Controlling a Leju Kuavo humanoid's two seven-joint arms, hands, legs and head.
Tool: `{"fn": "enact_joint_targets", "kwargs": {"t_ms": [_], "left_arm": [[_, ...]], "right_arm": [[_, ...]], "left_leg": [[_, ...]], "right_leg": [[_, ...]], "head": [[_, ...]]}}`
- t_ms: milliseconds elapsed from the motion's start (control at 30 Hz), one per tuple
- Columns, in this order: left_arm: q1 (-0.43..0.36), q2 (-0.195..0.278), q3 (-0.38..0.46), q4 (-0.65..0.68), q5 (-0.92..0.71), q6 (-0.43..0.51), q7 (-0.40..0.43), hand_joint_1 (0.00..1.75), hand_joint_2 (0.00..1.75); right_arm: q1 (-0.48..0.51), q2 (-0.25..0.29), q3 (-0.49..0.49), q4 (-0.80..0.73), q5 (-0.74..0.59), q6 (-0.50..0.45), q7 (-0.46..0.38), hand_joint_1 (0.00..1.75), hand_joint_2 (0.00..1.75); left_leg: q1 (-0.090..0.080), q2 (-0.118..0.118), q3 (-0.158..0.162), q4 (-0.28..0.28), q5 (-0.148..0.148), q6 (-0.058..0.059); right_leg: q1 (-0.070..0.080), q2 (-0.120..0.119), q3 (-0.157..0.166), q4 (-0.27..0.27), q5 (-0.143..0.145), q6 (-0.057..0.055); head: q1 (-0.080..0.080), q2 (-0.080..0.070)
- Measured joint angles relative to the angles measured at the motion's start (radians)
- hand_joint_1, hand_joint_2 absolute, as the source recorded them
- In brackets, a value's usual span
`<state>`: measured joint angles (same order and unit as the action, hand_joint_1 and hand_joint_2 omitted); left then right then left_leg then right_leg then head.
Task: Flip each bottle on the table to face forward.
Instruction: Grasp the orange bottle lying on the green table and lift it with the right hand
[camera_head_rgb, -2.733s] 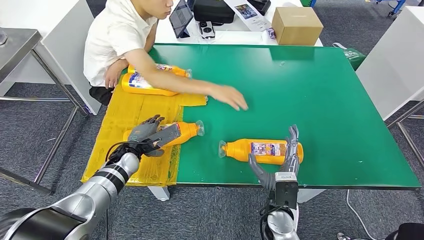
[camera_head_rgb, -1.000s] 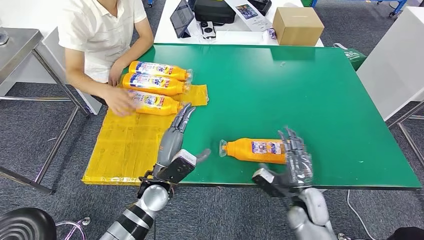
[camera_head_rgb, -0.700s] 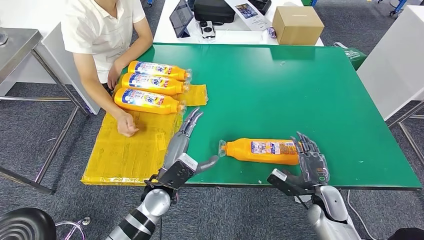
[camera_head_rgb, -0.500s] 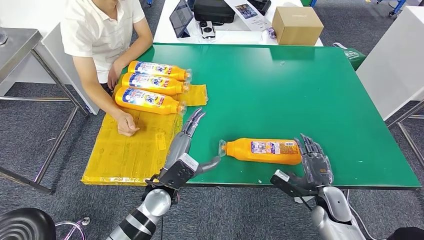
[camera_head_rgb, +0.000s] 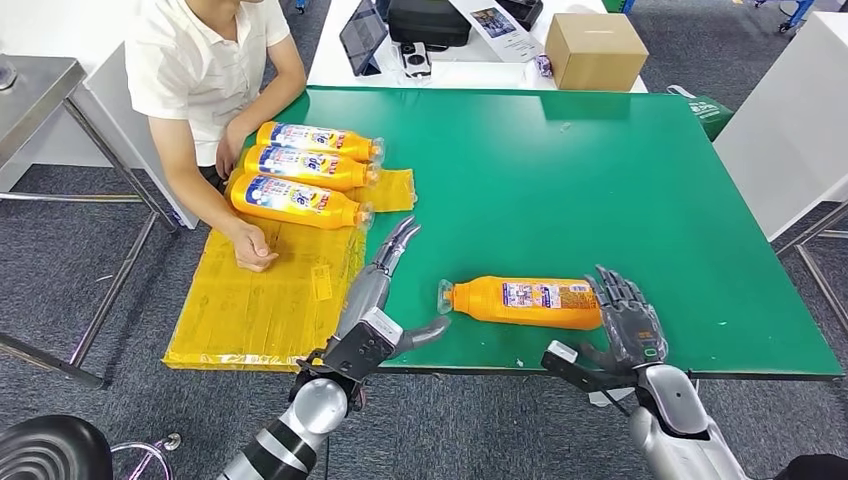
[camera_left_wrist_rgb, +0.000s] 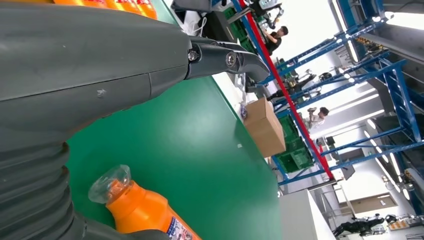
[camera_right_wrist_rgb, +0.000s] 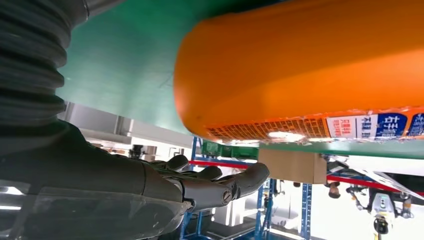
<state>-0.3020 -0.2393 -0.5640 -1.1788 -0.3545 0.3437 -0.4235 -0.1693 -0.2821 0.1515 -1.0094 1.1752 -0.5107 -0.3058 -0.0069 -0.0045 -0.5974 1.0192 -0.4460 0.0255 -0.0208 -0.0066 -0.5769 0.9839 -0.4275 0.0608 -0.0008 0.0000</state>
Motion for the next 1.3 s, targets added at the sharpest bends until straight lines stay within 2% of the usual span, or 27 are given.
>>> {"fn": "enact_joint_targets", "kwargs": {"t_ms": [433, 900, 967, 1000, 1100, 1133, 1200, 1300], "left_arm": [[-0.019, -0.016, -0.022, 0.002, 0.017, -0.003, -0.006, 0.00, 1.75], [-0.027, -0.018, -0.034, 0.005, 0.027, -0.020, -0.005, 0.00, 1.75], [-0.027, -0.018, -0.037, 0.006, 0.027, -0.022, -0.004, 0.00, 1.75], [-0.027, -0.018, -0.039, 0.006, 0.028, -0.023, -0.003, 0.00, 1.75], [-0.027, -0.018, -0.045, 0.006, 0.030, -0.029, 0.000, 0.00, 1.75], [-0.027, -0.018, -0.046, 0.006, 0.031, -0.031, 0.002, 0.00, 1.75], [-0.027, -0.018, -0.047, 0.006, 0.035, -0.037, 0.003, 0.00, 1.75], [-0.028, -0.018, -0.048, 0.006, 0.044, -0.049, 0.005, 0.00, 1.75]], "right_arm": [[-0.138, 0.028, 0.080, 0.134, 0.006, -0.006, -0.021, 0.00, 1.75], [-0.188, 0.042, 0.112, 0.208, -0.052, 0.074, -0.019, 0.00, 1.75], [-0.188, 0.041, 0.115, 0.214, -0.064, 0.094, -0.014, 0.06, 1.75], [-0.188, 0.040, 0.115, 0.215, -0.070, 0.105, -0.011, 0.22, 1.75], [-0.188, 0.034, 0.117, 0.219, -0.088, 0.138, -0.004, 1.17, 1.75], [-0.188, 0.032, 0.119, 0.221, -0.093, 0.150, -0.003, 1.38, 1.75], [-0.189, 0.028, 0.123, 0.227, -0.102, 0.168, -0.002, 1.48, 1.75], [-0.201, 0.020, 0.127, 0.242, -0.114, 0.187, -0.002, 1.50, 1.75]], "left_leg": [[0.000, 0.000, 0.000, 0.000, 0.000, 0.000], [0.000, 0.000, 0.001, 0.000, 0.000, 0.000], [0.000, 0.000, 0.001, 0.000, 0.000, 0.000], [0.000, 0.000, 0.001, 0.000, 0.000, 0.000], [0.000, 0.000, 0.003, 0.000, 0.000, 0.000], [0.000, 0.000, 0.003, 0.000, 0.000, 0.000], [0.000, 0.000, 0.003, 0.000, 0.000, 0.000], [0.000, 0.000, 0.005, 0.000, 0.000, 0.000]], "right_leg": [[0.000, 0.000, 0.000, 0.000, 0.000, 0.000], [0.000, 0.000, 0.000, 0.000, 0.000, 0.000], [0.000, 0.000, 0.001, 0.000, 0.000, 0.000], [0.000, 0.000, 0.001, 0.000, 0.000, 0.000], [0.000, 0.000, 0.002, 0.000, 0.000, 0.000], [0.000, 0.000, 0.002, 0.000, 0.000, 0.000], [0.000, 0.000, 0.002, 0.000, 0.000, 0.000], [0.000, 0.000, 0.003, -0.001, 0.000, 0.000]], "head": [[0.000, 0.000], [0.000, 0.000], [0.000, 0.000], [0.000, 0.000], [0.000, 0.000], [0.000, 0.000], [0.000, 0.000], [0.000, 0.000]]}}
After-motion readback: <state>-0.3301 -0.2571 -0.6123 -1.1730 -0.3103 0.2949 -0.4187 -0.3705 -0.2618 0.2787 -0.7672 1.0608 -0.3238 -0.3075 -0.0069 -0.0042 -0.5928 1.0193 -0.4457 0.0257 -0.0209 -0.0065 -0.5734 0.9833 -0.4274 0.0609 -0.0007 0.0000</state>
